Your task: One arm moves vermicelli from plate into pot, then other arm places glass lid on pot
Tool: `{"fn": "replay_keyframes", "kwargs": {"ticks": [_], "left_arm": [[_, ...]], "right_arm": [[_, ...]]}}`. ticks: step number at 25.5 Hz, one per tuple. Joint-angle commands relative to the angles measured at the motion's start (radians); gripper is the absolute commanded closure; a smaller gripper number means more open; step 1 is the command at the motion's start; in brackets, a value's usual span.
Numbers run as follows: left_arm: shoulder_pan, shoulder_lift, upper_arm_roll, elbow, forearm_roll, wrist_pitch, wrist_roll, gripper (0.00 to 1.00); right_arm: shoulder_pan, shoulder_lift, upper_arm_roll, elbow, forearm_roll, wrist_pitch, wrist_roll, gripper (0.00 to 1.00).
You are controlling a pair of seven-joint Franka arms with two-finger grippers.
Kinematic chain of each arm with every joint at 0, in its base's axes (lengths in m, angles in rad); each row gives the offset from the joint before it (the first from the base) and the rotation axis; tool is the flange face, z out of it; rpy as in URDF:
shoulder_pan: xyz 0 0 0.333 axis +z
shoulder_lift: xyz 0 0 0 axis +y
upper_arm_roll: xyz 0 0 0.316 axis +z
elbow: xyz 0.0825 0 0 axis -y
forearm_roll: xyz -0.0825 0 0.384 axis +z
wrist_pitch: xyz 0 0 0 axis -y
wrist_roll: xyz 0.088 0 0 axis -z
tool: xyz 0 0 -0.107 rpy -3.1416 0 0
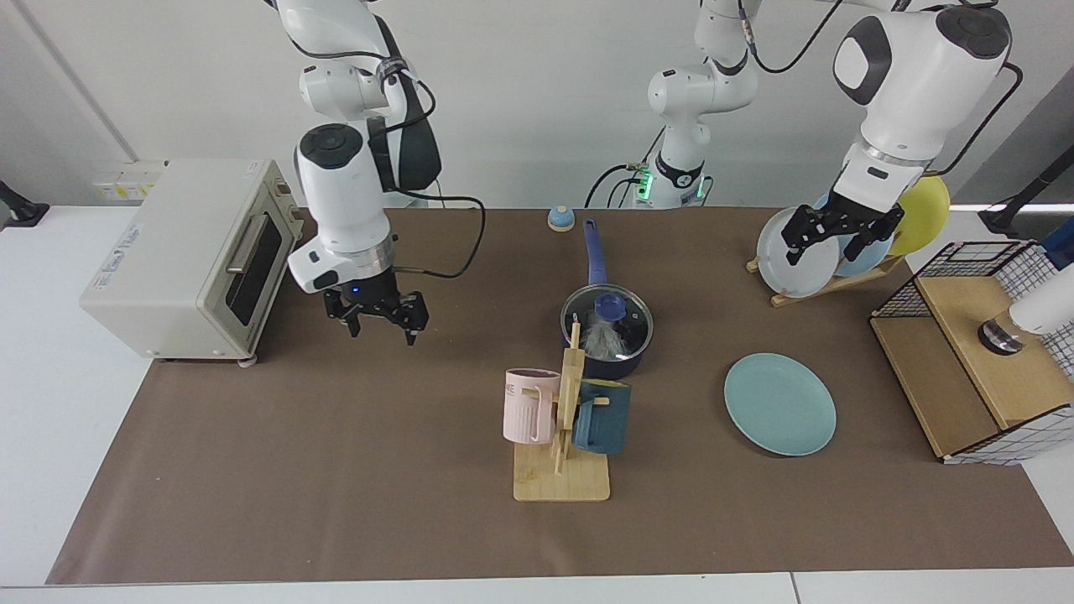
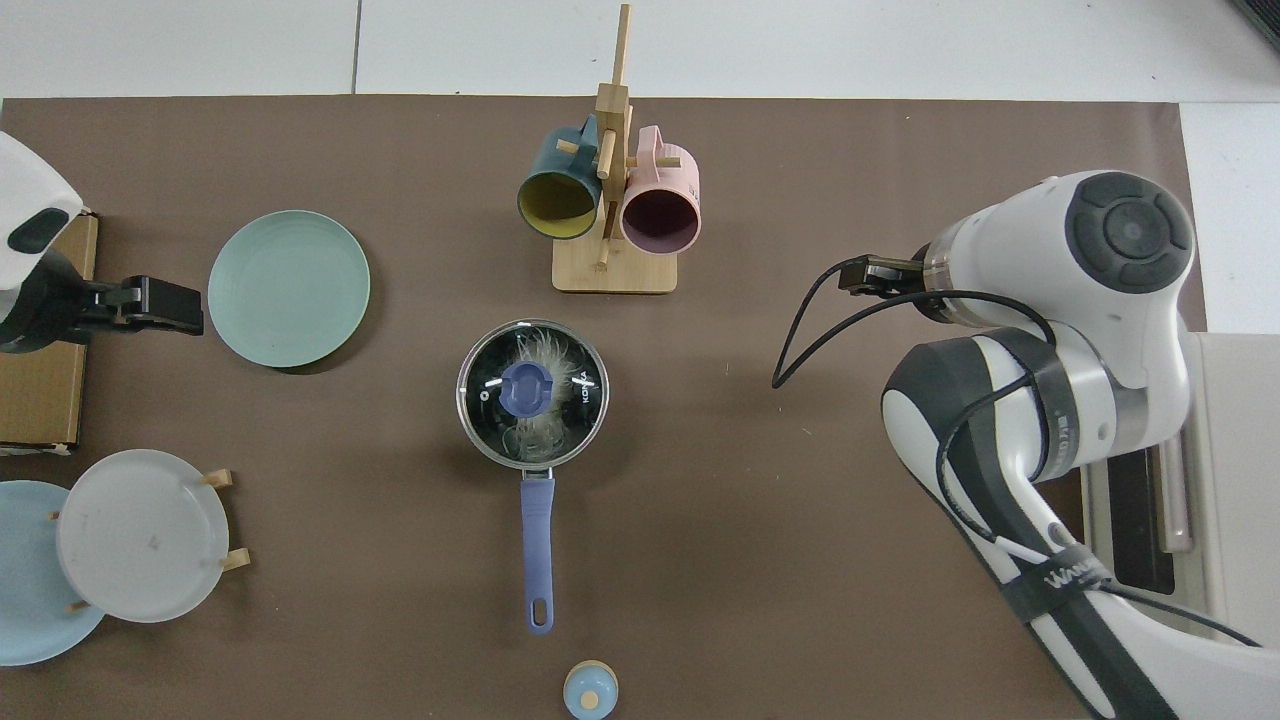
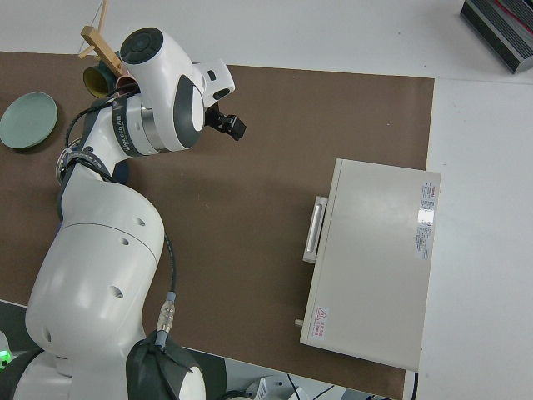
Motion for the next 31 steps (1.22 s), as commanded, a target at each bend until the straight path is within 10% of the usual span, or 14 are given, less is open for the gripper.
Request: {"fn": "replay_keyframes", "kwargs": {"ticks": [1, 31], "left_arm": [[-0.014, -0.015, 0.012, -0.007, -0.007, -0.017, 0.003, 0.0], [-0.012, -0.015, 0.012, -0.007, -0.008, -0.018, 0.003, 0.0]], "right_arm": [[-0.076, 0.006, 0.017, 0.001, -0.004, 0.032, -0.085, 0.0], [-0.216, -0.184, 0.036, 0.005, 0.021, -0.326, -0.391, 0.0]]}}
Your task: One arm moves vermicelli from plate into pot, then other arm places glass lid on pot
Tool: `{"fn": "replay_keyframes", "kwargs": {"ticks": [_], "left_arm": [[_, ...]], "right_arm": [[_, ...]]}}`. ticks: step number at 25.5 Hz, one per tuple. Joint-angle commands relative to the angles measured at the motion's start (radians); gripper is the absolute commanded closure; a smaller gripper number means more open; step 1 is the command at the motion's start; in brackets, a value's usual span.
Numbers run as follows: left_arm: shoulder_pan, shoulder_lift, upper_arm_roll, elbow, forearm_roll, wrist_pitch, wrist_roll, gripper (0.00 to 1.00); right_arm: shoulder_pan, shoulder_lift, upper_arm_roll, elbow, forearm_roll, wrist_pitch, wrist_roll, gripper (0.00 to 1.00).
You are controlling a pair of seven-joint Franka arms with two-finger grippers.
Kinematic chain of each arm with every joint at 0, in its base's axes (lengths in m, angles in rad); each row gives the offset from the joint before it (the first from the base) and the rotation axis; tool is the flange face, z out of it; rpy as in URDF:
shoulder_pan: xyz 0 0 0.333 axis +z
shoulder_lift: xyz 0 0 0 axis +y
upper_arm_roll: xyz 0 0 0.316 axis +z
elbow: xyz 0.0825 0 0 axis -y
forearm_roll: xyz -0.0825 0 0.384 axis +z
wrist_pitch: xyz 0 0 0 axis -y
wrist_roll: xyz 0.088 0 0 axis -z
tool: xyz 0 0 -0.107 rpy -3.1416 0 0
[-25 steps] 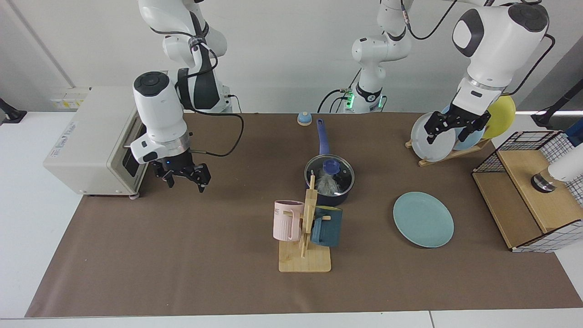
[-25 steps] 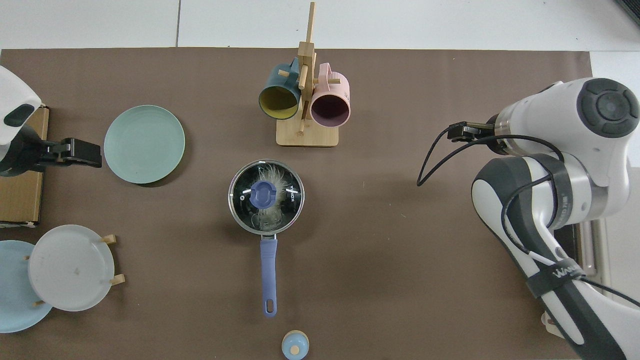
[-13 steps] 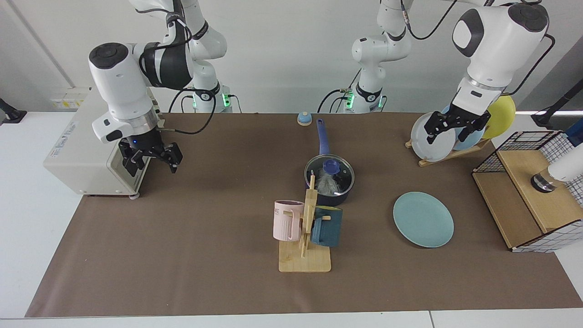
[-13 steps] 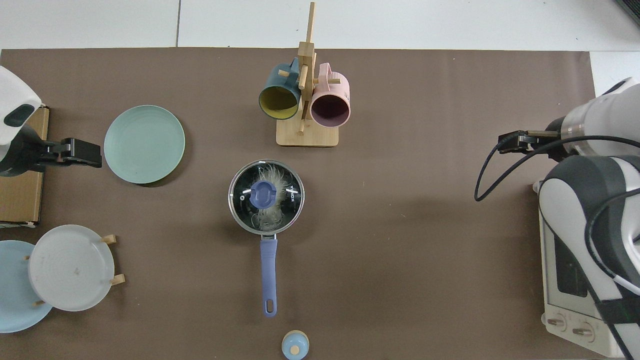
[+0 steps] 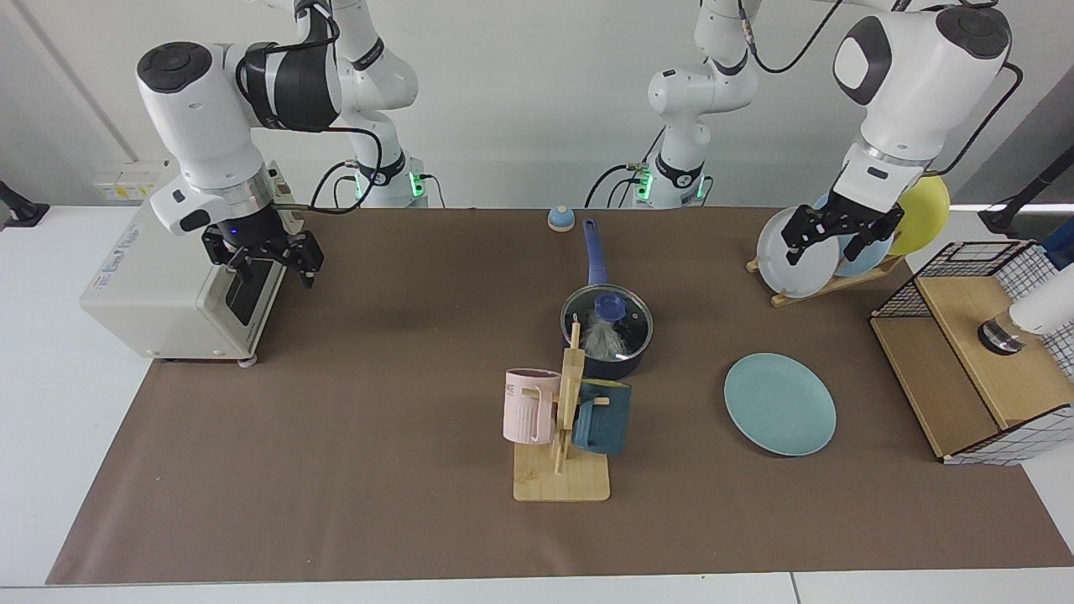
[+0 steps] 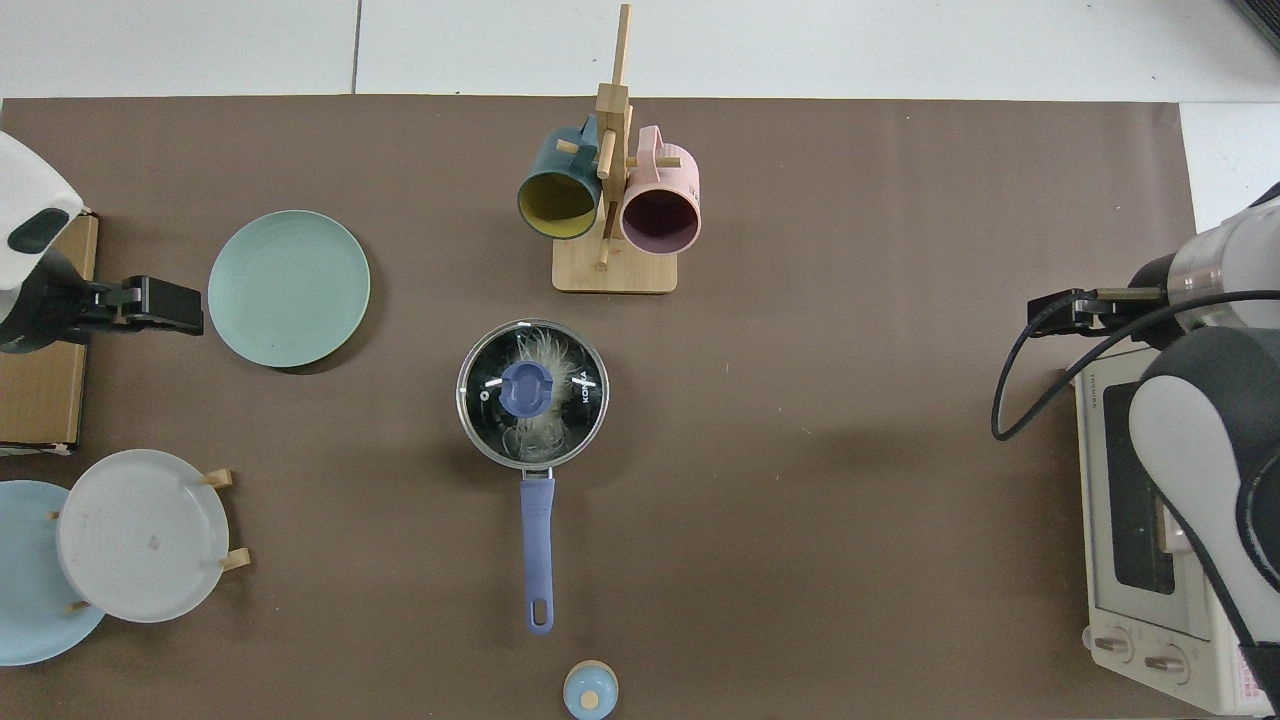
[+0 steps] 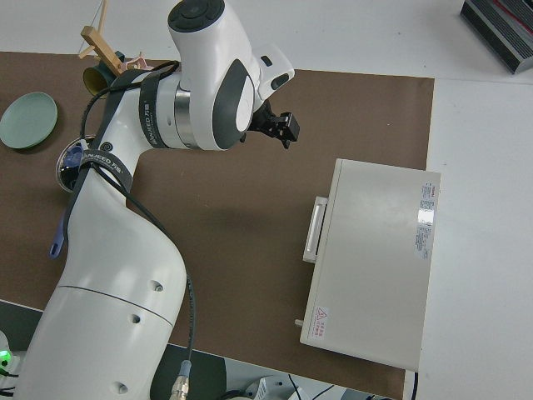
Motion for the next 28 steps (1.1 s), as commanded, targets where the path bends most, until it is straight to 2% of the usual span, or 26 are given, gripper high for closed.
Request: {"fn": "replay_keyframes", "kwargs": {"ticks": [1, 5, 28], "left_arm": [[-0.012, -0.015, 0.012, -0.007, -0.007, -0.016, 0.003, 0.0], [-0.012, -0.015, 0.012, -0.007, -0.007, -0.016, 0.003, 0.0], [-0.012, -0.015, 0.012, -0.007, -0.007, -0.016, 0.003, 0.0]], "right_arm": [[-0.01, -0.015, 0.012, -0.01, 0.025, -0.036, -0.039, 0.0], [-0.01, -0.014, 0.017, -0.01, 0.077, -0.03, -0.031, 0.0], [0.0, -0.014, 0.017, 0.005, 0.069, -0.041, -0.028, 0.0]]}}
